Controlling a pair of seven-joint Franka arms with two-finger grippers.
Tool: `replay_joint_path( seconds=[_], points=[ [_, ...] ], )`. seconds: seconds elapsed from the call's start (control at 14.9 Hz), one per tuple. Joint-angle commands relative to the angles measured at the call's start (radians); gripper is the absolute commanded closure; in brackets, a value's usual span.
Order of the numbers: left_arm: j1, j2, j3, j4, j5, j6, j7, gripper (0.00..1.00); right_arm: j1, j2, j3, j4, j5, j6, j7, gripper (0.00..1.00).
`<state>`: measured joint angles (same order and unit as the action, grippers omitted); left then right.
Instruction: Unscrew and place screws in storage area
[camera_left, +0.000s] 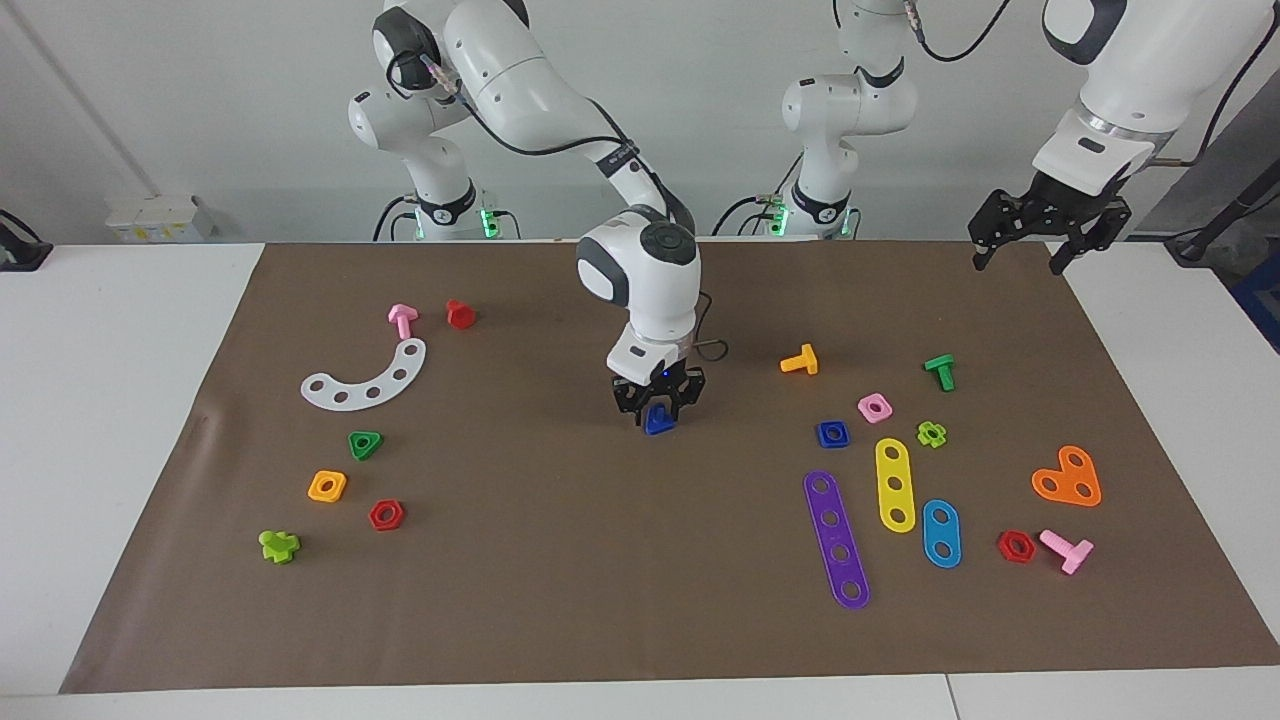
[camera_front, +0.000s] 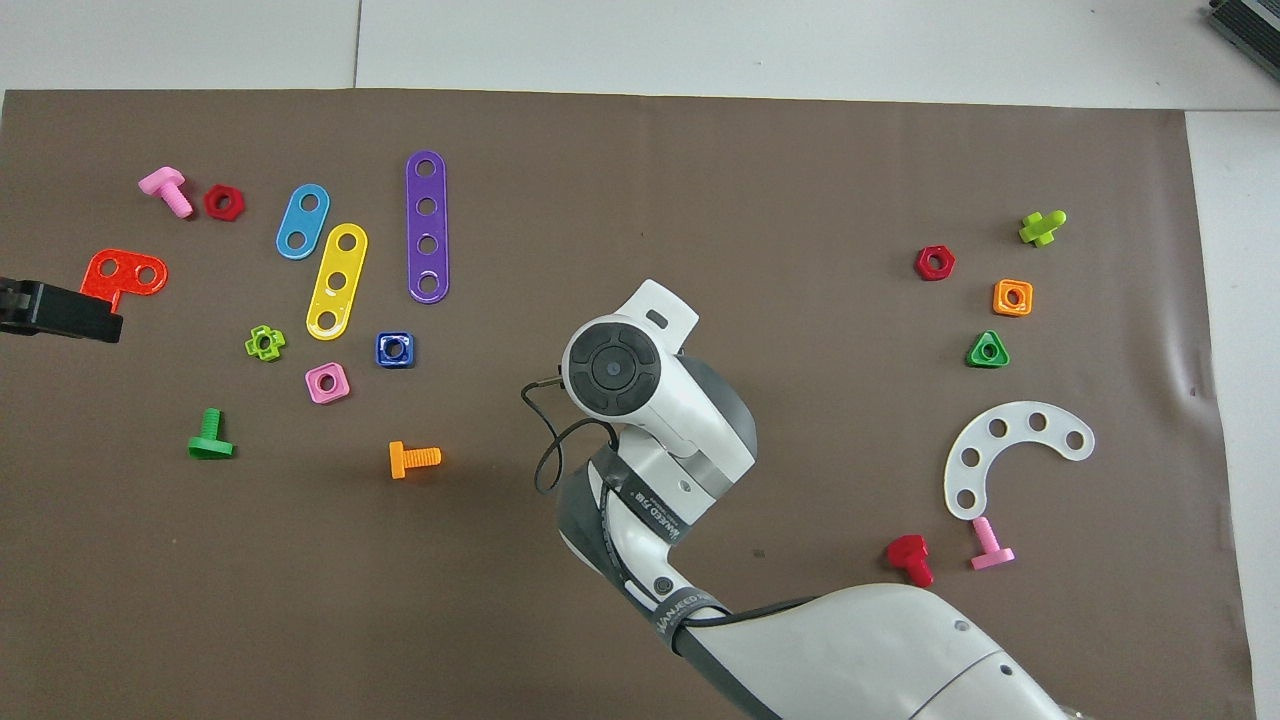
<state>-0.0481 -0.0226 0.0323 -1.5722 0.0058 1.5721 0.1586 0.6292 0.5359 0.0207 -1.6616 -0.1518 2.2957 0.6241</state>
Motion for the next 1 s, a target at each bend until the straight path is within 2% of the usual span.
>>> replay_joint_path(
  seconds=[0.0,0.54,0.94],
  points=[
    [0.013,-0.028,-0.008,-0.028,-0.013,-0.007,0.004,0.0,-0.006,-0.004,0.007,-0.006,-0.026,-0.002,0.012,0.52],
    [0.013,-0.028,-0.008,-0.028,-0.013,-0.007,0.004,0.0,-0.006,-0.004,0.007,-0.006,-0.026,-0.009,0.011,0.59],
    [0.013,-0.028,-0.008,-0.028,-0.013,-0.006,0.004,0.0,-0.005,-0.004,0.007,-0.006,-0.026,-0.019,0.012,0.59]
  ],
)
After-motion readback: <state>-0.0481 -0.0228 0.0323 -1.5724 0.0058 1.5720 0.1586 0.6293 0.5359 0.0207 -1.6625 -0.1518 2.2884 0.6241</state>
